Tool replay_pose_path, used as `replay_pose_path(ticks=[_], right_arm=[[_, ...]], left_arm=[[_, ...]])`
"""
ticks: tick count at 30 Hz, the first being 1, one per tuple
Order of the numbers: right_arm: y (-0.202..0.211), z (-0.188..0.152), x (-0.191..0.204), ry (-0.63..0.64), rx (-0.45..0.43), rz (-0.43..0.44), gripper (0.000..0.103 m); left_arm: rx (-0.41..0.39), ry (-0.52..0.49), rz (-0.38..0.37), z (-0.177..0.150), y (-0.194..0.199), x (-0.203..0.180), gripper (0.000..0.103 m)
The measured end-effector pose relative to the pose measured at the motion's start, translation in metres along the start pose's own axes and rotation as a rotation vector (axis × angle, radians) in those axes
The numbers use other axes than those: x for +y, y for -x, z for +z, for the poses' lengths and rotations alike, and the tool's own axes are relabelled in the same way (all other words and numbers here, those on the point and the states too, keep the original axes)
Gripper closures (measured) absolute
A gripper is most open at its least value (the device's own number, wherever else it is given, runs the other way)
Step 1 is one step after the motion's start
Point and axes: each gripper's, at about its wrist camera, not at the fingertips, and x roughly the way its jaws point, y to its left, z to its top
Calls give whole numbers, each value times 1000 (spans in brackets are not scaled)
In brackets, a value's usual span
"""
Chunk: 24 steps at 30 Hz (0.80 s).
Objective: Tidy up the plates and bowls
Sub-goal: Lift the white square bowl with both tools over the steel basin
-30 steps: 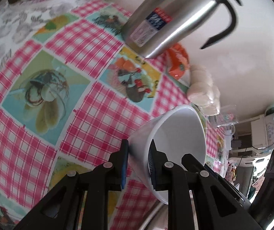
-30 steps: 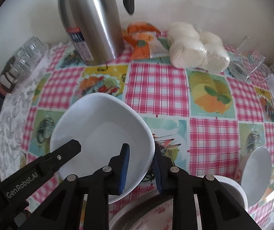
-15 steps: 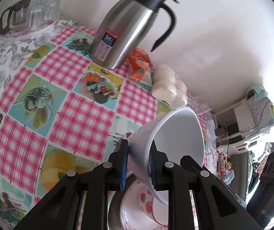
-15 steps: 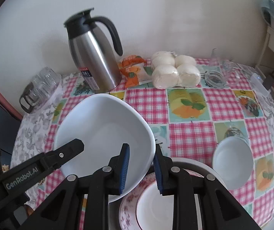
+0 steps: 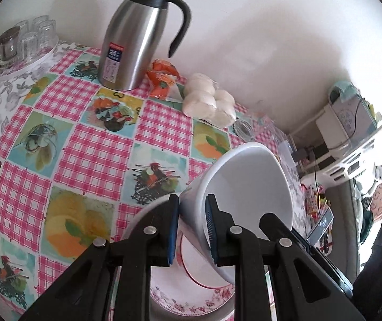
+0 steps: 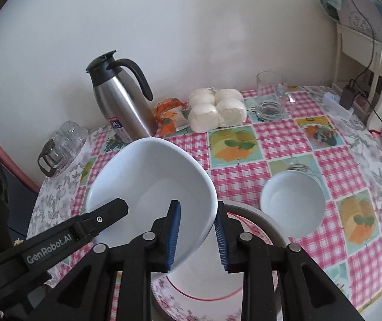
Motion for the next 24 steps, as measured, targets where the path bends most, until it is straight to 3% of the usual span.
replay_pose_path(ticks=[24], right_arm=[[14,-19,-54,-70,30,44,74]], left_arm=[[37,-80,92,-36,-14,-49,82]])
